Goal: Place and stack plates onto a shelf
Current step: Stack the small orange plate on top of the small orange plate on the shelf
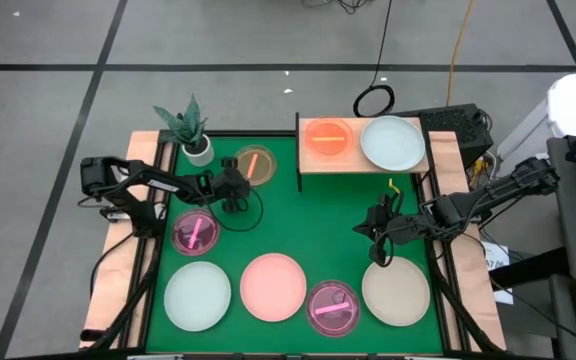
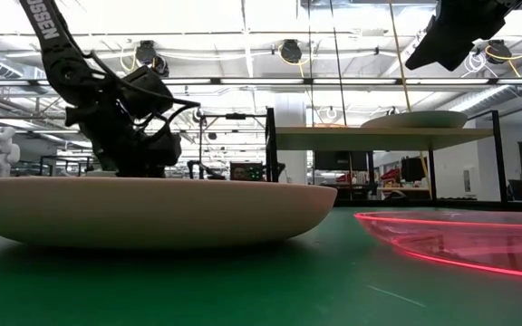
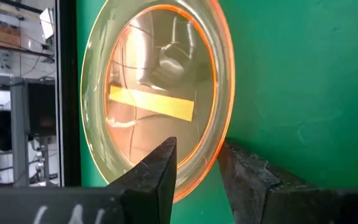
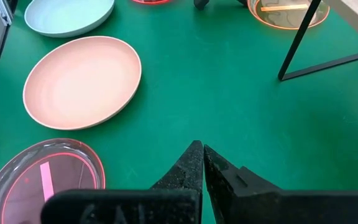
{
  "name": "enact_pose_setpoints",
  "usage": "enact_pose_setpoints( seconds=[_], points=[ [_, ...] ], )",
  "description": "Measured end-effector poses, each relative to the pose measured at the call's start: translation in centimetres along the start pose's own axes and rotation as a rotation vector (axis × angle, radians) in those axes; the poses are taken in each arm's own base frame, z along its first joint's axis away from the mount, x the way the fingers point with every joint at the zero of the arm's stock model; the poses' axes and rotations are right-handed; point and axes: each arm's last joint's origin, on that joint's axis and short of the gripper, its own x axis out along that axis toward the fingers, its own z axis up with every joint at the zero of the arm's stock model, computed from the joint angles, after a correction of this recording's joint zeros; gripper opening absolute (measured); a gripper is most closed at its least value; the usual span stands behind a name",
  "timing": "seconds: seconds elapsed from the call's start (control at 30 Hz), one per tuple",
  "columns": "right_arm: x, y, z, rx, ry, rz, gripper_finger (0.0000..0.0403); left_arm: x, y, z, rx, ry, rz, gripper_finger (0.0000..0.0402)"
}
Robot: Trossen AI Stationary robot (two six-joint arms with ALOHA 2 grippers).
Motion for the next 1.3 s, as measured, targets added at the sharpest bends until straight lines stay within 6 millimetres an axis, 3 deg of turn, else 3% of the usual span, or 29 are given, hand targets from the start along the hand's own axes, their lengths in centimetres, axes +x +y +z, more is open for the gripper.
enact_pose_setpoints(
  seconds=[0.4, 0.63, 0.8, 1.1, 1.3],
  points=[
    [0.0, 0.0, 0.0, -0.001, 0.001, 0.001, 0.0, 0.2, -0.2, 0.1, 0.059, -0.035, -0.034, 0.0011],
    [0.0, 0.0, 0.0, -0.001, 0.001, 0.001, 0.0, -0.2, -0.2, 0.2, 0.059, -0.038, -0.021, 0.0006],
    [0.0, 0.0, 0.0, 0.0, 0.001, 0.001, 0.0, -2.3, 0.2, 1.0, 0.066, -0.098, 0.021, 0.0005],
    [0.0, 0.0, 0.0, 0.002, 0.001, 0.002, 0.0, -7.6, 3.7, 4.1, 0.048, -0.269, 0.159, 0.0004],
    [0.0, 0.0, 0.0, 0.003, 0.001, 0.002, 0.0, -10.3, 6.5, 6.1, 0.066, -0.276, 0.167, 0.0004]
  ],
)
